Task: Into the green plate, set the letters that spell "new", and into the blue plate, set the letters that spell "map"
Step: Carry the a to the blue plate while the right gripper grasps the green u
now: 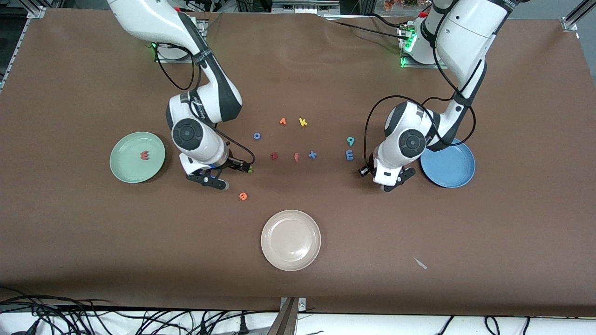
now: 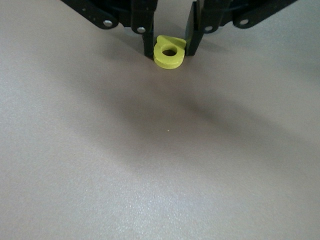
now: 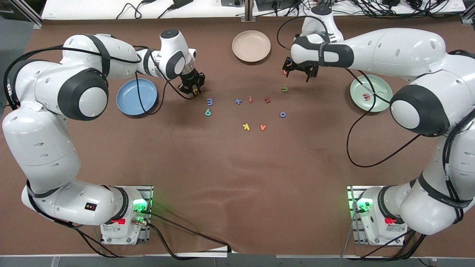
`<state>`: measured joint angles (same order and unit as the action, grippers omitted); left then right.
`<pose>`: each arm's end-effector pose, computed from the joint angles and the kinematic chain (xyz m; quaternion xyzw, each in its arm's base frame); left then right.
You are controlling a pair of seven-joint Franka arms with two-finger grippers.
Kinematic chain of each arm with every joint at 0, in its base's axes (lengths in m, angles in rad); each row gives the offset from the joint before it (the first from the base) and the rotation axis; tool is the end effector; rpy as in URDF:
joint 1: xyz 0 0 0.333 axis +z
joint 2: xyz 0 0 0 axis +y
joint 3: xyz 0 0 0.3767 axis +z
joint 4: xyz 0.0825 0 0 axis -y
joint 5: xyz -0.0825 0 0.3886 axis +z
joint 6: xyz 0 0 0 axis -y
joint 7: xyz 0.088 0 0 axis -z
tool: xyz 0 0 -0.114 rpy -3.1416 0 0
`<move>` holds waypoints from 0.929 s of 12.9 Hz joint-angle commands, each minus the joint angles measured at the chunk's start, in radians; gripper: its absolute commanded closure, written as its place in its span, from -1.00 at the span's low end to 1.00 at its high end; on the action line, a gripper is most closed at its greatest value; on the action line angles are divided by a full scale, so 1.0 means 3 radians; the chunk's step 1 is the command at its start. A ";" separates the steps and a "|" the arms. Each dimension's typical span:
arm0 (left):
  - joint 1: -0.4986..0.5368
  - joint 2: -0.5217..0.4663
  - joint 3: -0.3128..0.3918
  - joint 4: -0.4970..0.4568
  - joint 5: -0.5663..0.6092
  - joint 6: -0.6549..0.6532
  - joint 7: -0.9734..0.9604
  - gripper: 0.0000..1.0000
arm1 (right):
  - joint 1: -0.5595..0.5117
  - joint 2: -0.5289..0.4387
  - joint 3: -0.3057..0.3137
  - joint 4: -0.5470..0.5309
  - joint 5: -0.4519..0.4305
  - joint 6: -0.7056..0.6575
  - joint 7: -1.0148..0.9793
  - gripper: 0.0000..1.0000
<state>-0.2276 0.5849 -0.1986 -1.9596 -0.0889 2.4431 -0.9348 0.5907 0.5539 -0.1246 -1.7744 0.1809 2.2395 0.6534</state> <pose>0.5863 -0.2587 0.2109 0.9501 0.2974 -0.0879 0.0345 0.6051 0.3220 0.2840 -0.9881 0.1441 0.0535 0.0084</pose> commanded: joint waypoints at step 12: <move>0.0910 -0.0502 0.0028 0.0570 0.0066 -0.2073 0.1615 0.82 | 0.0214 0.0495 0.0032 0.0183 0.0031 0.0399 -0.0020 -0.69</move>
<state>-0.0186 0.4627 -0.1845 -1.7798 -0.0851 1.8870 -0.5796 0.6498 0.6802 -0.1149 -1.7446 0.1808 2.3529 0.6529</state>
